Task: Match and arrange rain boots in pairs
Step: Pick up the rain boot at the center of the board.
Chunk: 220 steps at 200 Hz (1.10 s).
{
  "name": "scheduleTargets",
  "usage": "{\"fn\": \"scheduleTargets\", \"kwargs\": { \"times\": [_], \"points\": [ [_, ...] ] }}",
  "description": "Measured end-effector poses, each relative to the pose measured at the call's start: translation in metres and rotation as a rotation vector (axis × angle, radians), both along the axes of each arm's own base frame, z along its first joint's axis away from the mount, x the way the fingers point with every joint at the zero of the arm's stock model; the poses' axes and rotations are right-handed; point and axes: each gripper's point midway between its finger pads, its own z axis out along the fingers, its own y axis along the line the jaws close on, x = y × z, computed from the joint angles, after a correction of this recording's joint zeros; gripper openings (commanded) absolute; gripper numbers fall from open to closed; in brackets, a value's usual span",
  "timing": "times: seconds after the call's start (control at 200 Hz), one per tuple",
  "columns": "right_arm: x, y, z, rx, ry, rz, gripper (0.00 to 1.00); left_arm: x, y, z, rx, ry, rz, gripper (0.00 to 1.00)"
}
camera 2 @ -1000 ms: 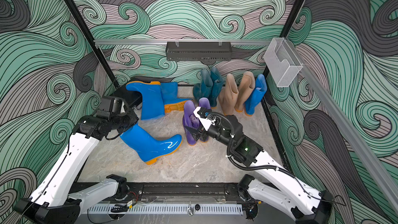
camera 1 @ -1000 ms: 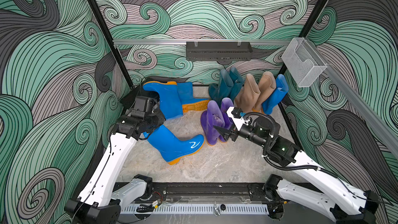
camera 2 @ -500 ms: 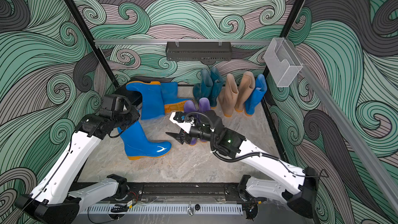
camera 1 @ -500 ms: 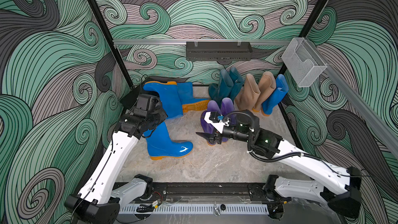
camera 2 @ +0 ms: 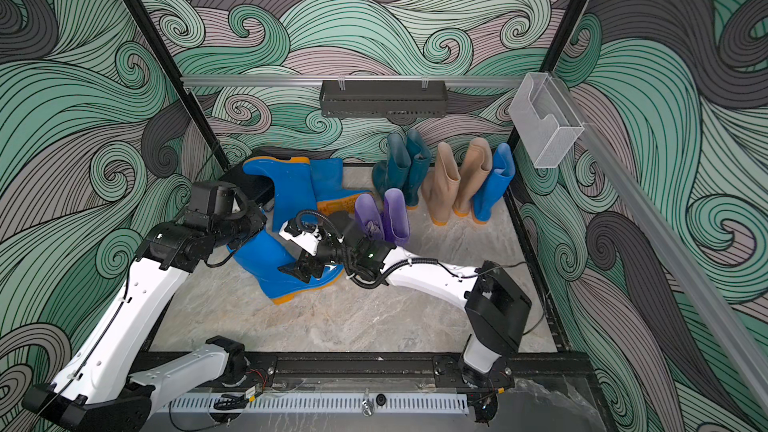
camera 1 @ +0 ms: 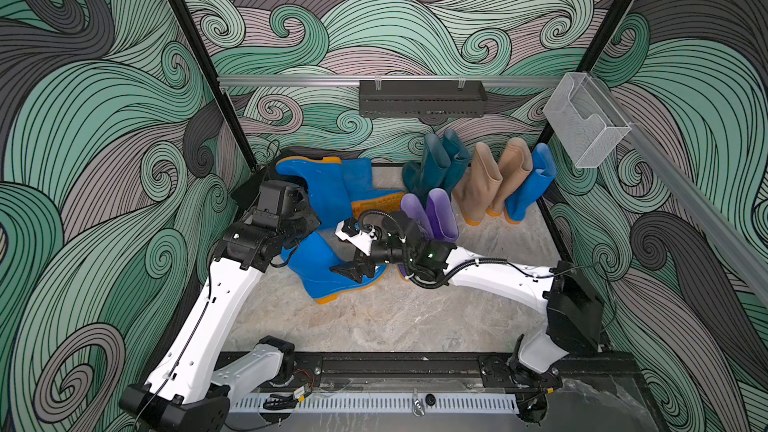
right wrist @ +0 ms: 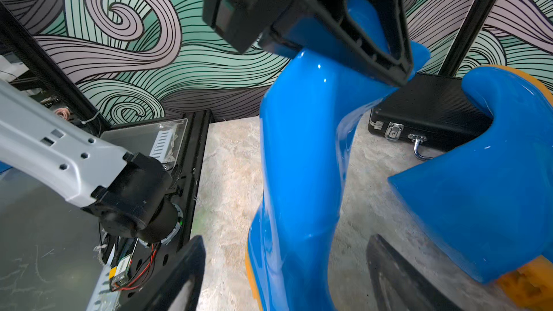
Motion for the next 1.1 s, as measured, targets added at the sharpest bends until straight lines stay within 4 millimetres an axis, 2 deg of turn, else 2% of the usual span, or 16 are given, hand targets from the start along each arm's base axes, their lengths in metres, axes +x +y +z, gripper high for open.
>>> {"fn": "scheduleTargets", "kwargs": {
  "times": [0.115,0.205,0.325,0.375,0.41,0.43,0.46,0.49,0.52,0.55,0.61,0.721,0.831,0.991,1.101],
  "points": [
    [0.009,0.018,-0.002,0.033,0.031,0.011,0.67,0.002,-0.002,0.008,-0.014,-0.025,-0.005,0.00],
    [0.013,0.028,-0.010,0.051,0.071,0.016,0.49,0.003,-0.003,0.012,-0.022,-0.035,-0.008,0.00],
    [0.018,0.038,-0.019,0.062,0.106,0.028,0.18,0.002,-0.004,0.013,-0.025,-0.037,-0.012,0.01],
    [0.018,0.040,-0.018,0.067,0.119,0.034,0.08,0.002,-0.005,0.013,-0.027,-0.037,-0.015,0.14],
    [0.018,0.041,-0.017,0.071,0.121,0.038,0.03,0.002,-0.005,0.014,-0.025,-0.040,-0.020,0.28],
    [0.017,0.042,-0.017,0.071,0.116,0.042,0.00,0.003,-0.005,0.015,-0.019,-0.046,-0.029,0.41],
    [0.016,0.041,-0.019,0.065,0.119,0.045,0.00,0.003,-0.006,0.017,-0.017,-0.057,-0.036,0.61],
    [0.016,0.041,-0.021,0.057,0.131,0.049,0.00,0.004,-0.006,0.022,-0.004,-0.074,-0.051,0.75],
    [0.015,0.040,-0.024,0.045,0.137,0.054,0.00,0.004,-0.007,0.027,0.006,-0.093,-0.067,0.83],
    [0.014,0.039,-0.027,0.034,0.143,0.058,0.00,0.004,-0.007,0.033,0.024,-0.116,-0.090,0.85],
    [0.013,0.036,-0.033,0.012,0.154,0.068,0.00,0.002,-0.010,0.046,0.068,-0.172,-0.158,0.98],
    [0.015,0.030,-0.038,-0.006,0.178,0.091,0.00,-0.012,-0.010,0.067,0.199,-0.270,-0.297,0.99],
    [0.022,0.022,-0.040,-0.012,0.197,0.119,0.00,-0.028,-0.007,0.076,0.339,-0.323,-0.412,0.99],
    [0.035,0.019,-0.039,-0.033,0.174,0.166,0.00,-0.048,-0.001,0.063,0.527,-0.291,-0.581,0.99],
    [0.037,0.017,-0.031,-0.043,0.140,0.205,0.00,-0.061,0.002,0.051,0.640,-0.271,-0.706,0.98]
  ]
}}
